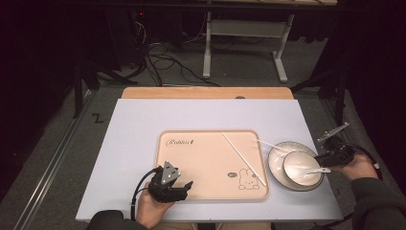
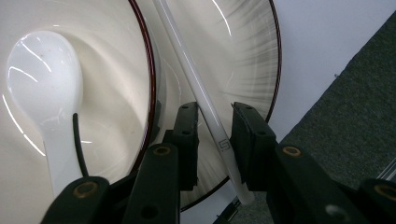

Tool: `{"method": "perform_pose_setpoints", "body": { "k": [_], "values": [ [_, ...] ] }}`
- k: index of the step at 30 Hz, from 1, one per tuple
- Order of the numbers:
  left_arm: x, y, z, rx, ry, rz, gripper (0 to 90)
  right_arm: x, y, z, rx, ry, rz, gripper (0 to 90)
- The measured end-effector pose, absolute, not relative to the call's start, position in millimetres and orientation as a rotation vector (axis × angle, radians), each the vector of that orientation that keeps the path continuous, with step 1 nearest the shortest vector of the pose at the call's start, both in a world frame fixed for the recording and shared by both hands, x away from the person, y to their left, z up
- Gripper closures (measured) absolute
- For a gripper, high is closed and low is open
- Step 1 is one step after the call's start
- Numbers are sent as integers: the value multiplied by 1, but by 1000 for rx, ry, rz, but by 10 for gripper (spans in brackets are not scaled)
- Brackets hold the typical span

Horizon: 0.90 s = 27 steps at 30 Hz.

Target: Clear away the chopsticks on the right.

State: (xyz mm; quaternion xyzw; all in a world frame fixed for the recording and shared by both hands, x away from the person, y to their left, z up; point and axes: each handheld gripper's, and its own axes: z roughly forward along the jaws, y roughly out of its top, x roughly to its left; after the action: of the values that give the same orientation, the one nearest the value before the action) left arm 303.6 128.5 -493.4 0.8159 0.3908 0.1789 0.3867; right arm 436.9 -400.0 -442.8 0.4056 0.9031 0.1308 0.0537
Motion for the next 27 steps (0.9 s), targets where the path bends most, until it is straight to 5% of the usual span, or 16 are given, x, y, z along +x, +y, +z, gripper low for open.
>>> {"method": "perform_pose_setpoints", "body": {
  "k": [27],
  "values": [
    [303,130,-492,2064,992,468,302,437,-399,-443,1247,2755,398,845]
  ]
}}
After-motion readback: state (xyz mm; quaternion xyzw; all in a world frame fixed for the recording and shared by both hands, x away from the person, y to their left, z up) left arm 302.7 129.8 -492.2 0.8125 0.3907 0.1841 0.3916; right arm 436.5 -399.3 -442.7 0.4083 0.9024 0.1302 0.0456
